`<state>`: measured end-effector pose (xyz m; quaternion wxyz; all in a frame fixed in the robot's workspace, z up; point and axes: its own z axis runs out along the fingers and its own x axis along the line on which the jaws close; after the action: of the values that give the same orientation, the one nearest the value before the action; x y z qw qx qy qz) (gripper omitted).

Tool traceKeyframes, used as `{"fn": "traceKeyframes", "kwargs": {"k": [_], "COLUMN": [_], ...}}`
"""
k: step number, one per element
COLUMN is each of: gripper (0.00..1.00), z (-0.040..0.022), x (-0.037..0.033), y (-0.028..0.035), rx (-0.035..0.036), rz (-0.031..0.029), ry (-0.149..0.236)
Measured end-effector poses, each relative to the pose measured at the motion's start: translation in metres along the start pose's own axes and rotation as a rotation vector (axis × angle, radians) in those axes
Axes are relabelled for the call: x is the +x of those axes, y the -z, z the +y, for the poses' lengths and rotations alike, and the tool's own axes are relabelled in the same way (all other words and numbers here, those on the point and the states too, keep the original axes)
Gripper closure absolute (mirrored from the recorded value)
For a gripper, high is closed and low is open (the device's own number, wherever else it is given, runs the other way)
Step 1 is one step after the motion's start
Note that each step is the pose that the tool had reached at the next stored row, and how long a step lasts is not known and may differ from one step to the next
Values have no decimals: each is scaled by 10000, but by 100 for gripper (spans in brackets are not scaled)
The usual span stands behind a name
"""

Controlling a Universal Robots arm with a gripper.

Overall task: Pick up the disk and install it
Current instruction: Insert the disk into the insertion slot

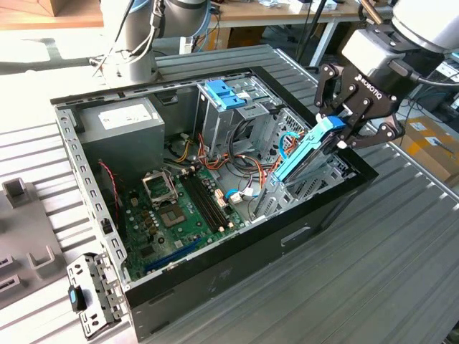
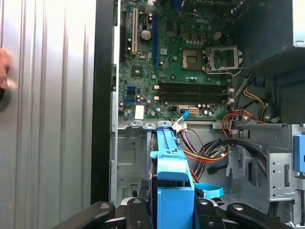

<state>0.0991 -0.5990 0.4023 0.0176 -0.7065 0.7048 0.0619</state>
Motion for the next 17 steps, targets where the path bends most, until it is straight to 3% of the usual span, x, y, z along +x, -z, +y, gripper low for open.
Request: {"fn": "traceKeyframes", "kwargs": {"k": [3,8,13,16,17], "gripper": [64,64,62,50,50], "z": [-5,-8,-10,-8,-8], "x": [9,15,16,15,15], "y": [-78,-128,-133,-129,-129], "rx": [0,0,0,0,1], "rz": [0,0,-4,4,4], "ry": [0,0,3,0,-1]}}
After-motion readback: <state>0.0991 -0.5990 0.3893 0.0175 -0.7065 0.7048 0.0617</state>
